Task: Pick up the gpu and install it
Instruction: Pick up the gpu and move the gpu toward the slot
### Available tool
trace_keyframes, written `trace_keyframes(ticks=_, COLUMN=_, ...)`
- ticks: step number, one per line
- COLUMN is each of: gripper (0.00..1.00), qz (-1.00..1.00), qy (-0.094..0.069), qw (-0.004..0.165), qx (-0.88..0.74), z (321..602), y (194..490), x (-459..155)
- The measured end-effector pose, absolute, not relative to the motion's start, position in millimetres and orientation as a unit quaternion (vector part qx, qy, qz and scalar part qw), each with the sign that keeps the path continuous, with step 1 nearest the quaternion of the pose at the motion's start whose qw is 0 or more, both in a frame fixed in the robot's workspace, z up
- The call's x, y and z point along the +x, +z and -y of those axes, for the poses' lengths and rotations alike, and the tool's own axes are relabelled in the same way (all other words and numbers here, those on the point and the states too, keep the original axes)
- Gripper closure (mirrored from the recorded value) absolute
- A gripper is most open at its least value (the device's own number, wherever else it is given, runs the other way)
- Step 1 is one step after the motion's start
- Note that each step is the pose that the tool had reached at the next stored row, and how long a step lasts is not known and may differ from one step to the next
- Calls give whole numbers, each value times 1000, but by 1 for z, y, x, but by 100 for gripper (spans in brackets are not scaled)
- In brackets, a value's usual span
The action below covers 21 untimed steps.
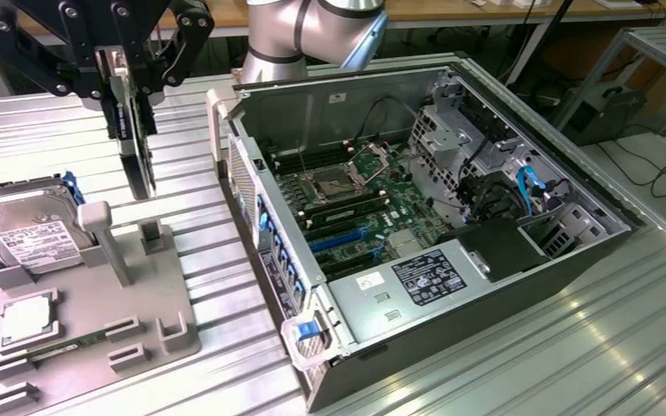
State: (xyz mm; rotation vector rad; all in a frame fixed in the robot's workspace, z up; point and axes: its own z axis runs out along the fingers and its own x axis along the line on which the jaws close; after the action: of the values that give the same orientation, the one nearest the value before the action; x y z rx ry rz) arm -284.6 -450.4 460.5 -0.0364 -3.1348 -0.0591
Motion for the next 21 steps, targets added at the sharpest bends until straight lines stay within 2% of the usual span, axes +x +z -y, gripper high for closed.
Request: trace_keyframes(ticks=21, gripper=72, qz=1000, qy=-19, qw=3, qx=-12, z=450, y=460, x=-261)
